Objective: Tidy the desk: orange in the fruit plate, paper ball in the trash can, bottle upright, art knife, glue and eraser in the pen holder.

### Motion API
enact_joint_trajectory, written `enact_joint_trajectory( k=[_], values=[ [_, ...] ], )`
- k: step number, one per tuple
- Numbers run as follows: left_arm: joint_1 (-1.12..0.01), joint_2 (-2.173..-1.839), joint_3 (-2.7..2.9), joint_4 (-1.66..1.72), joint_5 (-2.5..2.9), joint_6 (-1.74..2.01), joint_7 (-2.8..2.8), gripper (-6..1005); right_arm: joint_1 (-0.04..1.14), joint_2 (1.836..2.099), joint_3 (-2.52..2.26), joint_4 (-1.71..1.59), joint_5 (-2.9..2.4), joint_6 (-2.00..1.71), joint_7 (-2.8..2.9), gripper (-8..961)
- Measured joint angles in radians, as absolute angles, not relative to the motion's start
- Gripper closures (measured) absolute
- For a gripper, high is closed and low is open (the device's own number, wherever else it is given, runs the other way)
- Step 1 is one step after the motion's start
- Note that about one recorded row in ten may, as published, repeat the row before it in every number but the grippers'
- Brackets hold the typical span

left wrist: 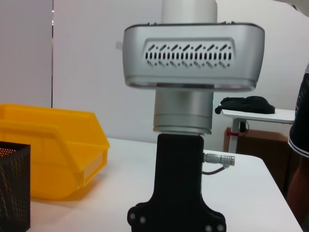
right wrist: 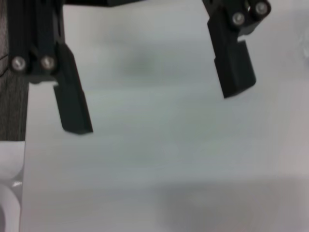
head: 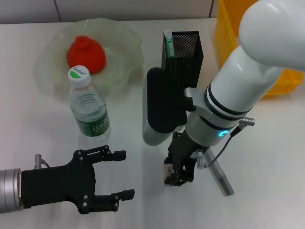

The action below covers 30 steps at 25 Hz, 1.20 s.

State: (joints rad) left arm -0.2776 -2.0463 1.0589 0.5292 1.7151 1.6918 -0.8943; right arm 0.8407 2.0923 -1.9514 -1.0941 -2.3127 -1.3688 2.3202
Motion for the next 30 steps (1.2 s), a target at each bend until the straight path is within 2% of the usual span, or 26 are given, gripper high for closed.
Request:
enact_joint_trajectory(
  k=[2,5,11,14,27,30],
  values=[
    [-0.277,-2.046,1.059,0.529,1.715,1.690,-0.894,185,0.833,2.092,-1.937,-1.115,-2.313,-1.370,2.321,518],
    [-0.276,-2.046,1.058,0.529,1.715,1.688,-0.894,185,0.803,2.091,-1.892,-1.185,-2.315,-1.384,2.335,530],
    [-0.275,-2.046,1.059,0.529,1.715,1.691,-0.894,185,0.634,2.087,-1.590,-1.516,-2.404,-1.372,2.415,543],
    [-0.274,-2.047,1.062,0.529,1.715,1.692,-0.894,185,0.599,2.088,-1.449,-1.561,-2.404,-1.302,2.419,543],
    [-0.278,-2.048,1.063,0.529,1.715,1.693,-0.894,185,0.781,2.083,-1.344,-1.108,-2.416,-1.081,2.388,543],
    [-0.278,-2.048,1.063,0.529,1.715,1.693,-0.894,185,0.795,2.084,-1.347,-1.076,-2.424,-1.079,2.392,496]
  ],
)
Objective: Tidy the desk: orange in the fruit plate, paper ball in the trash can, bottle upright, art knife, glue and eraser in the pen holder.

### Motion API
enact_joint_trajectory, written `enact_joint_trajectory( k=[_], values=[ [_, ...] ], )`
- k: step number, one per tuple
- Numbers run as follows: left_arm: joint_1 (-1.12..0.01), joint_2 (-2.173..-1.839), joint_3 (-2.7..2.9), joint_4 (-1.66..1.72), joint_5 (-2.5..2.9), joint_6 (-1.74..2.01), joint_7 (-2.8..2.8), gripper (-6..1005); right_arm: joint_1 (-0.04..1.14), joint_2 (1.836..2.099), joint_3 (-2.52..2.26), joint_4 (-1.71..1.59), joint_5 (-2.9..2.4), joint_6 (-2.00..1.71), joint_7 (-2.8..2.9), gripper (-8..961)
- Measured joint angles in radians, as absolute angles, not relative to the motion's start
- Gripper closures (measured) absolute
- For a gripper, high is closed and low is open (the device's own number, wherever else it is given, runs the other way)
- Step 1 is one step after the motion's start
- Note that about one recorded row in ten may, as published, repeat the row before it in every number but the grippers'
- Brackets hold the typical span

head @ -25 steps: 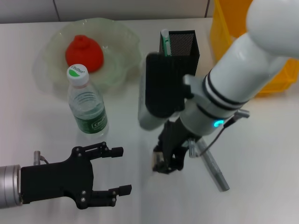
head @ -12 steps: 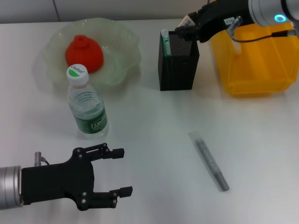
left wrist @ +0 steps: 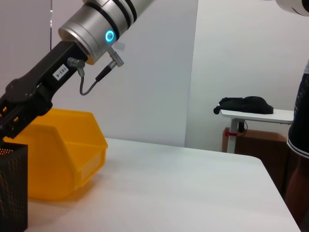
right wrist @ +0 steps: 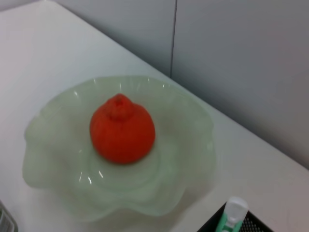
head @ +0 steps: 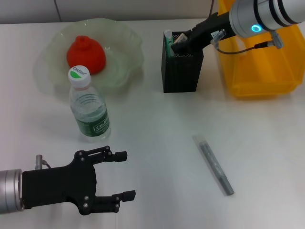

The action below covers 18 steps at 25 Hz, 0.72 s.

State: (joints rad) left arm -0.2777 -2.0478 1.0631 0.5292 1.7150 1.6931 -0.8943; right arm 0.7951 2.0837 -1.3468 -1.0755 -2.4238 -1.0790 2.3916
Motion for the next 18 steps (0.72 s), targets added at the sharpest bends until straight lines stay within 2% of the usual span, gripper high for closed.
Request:
enact_joint_trajectory(
  k=[4,8,12,13,18],
  values=[
    [-0.278,-2.048,1.063,0.529,1.715,1.693,-0.894,185,0.800,2.083,-1.341,-1.083,-2.432,-1.096,2.432,433],
    [-0.278,-2.048,1.063,0.529,1.715,1.695,-0.899,185,0.766,2.082,-1.342,-1.248,-2.501,-1.234,2.587,370],
    [-0.279,-2.047,1.063,0.531,1.715,1.696,-0.907,185,0.696,2.087,-1.373,-1.470,-2.545,-1.441,2.766,217],
    [-0.279,-2.047,1.063,0.531,1.715,1.696,-0.907,185,0.649,2.090,-1.422,-1.550,-2.545,-1.509,2.836,179],
    [-0.279,-2.048,1.063,0.531,1.715,1.693,-0.908,185,0.570,2.092,-1.535,-1.606,-2.545,-1.539,2.911,143]
  ],
)
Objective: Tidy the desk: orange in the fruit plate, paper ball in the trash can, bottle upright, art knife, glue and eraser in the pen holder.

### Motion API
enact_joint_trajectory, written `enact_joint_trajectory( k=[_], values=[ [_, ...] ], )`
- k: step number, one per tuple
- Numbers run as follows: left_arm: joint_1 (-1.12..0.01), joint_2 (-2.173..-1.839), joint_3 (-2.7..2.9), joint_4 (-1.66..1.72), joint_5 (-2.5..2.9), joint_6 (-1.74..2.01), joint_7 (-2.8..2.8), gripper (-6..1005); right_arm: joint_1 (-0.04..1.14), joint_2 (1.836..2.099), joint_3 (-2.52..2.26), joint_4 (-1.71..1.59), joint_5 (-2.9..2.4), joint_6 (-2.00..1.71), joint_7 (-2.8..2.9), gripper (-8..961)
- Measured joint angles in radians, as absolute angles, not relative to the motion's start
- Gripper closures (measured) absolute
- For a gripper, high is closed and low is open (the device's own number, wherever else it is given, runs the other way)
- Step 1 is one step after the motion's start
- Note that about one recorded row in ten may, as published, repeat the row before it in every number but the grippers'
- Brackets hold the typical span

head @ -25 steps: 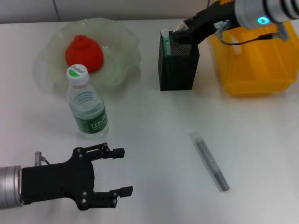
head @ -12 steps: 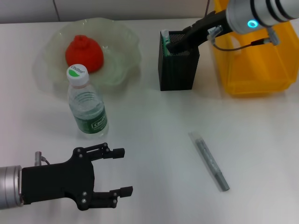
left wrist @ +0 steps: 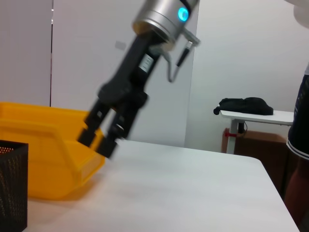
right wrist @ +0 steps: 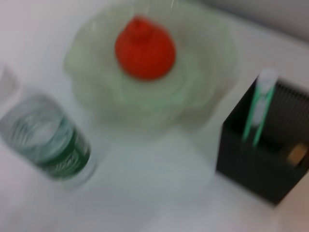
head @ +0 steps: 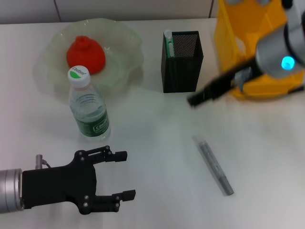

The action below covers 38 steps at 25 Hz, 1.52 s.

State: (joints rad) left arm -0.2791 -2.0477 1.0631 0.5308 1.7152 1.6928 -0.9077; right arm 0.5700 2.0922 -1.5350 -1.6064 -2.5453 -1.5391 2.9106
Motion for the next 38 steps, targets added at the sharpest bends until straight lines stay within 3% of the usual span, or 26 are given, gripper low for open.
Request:
enact_joint_trajectory(
  k=[19,28,32,37,38],
  values=[
    [-0.281,-2.056,1.055,0.531,1.740,1.687,-0.908,184,0.570,2.092,-1.716,-1.389,-2.557,-1.470,2.956,137],
    [-0.287,-2.056,1.056,0.531,1.740,1.687,-0.908,184,0.615,2.092,-1.725,-1.283,-2.557,-1.443,2.956,335],
    [-0.287,-2.056,1.057,0.529,1.739,1.680,-0.908,184,0.625,2.092,-1.726,-1.243,-2.557,-1.428,2.951,572],
    [-0.287,-2.057,1.061,0.529,1.739,1.676,-0.908,184,0.624,2.091,-1.726,-1.236,-2.556,-1.416,2.932,803],
    [-0.287,-2.057,1.061,0.529,1.739,1.676,-0.908,184,0.616,2.090,-1.721,-1.246,-2.554,-1.412,2.923,805]
  ],
)
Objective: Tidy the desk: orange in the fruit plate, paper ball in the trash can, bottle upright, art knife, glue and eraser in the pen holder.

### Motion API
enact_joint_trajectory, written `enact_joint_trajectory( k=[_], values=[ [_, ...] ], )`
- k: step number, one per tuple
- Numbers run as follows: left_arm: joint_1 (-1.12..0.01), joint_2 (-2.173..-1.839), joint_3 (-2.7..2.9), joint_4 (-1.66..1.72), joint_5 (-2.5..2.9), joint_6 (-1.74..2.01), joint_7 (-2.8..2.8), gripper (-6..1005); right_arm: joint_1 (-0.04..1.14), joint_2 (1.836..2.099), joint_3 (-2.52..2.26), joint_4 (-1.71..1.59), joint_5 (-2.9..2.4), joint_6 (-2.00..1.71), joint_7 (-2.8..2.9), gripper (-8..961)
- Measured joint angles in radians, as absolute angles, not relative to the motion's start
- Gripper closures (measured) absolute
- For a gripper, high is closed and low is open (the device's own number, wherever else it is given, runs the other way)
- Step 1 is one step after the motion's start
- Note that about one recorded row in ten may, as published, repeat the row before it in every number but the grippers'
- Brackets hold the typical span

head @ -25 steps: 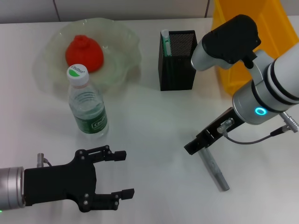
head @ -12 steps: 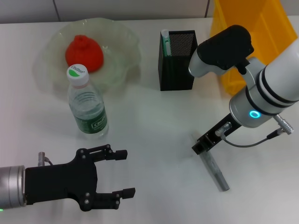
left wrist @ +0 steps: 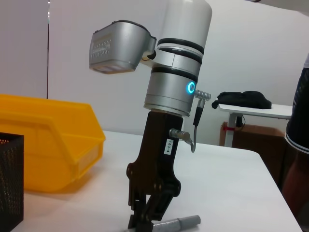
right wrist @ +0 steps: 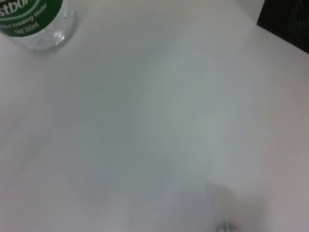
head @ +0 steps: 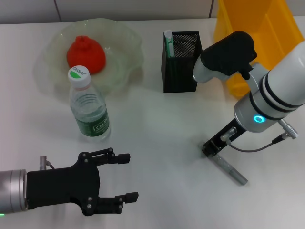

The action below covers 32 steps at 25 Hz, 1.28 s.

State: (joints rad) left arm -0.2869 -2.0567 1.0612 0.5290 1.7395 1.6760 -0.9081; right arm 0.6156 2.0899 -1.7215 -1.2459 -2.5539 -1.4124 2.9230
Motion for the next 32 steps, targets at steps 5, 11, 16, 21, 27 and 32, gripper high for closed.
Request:
enact_joint_trajectory(
  k=[5,11,16,21,27,32],
  values=[
    [-0.285,-2.057,1.058,0.530,1.739,1.683,-0.908,184,0.518,2.090,-1.642,-1.405,-2.487,-1.367,2.837,817],
    [-0.285,-2.057,1.057,0.531,1.739,1.684,-0.907,184,0.308,2.094,-1.416,-1.485,-1.948,-1.125,2.297,820],
    [-0.285,-2.057,1.057,0.531,1.739,1.681,-0.906,184,0.266,2.091,-1.416,-1.158,-1.207,-0.984,1.527,820],
    [-0.287,-2.057,1.058,0.528,1.740,1.679,-0.906,184,0.452,2.084,-1.403,-0.680,-0.756,-1.069,0.946,819],
    [-0.290,-2.059,1.056,0.528,1.740,1.678,-0.906,184,0.629,2.091,-1.368,-0.402,-0.736,-1.054,0.803,802],
    [-0.290,-2.059,1.057,0.526,1.740,1.678,-0.905,184,0.639,2.093,-1.370,-0.363,-0.763,-1.034,0.813,771]
  ],
)
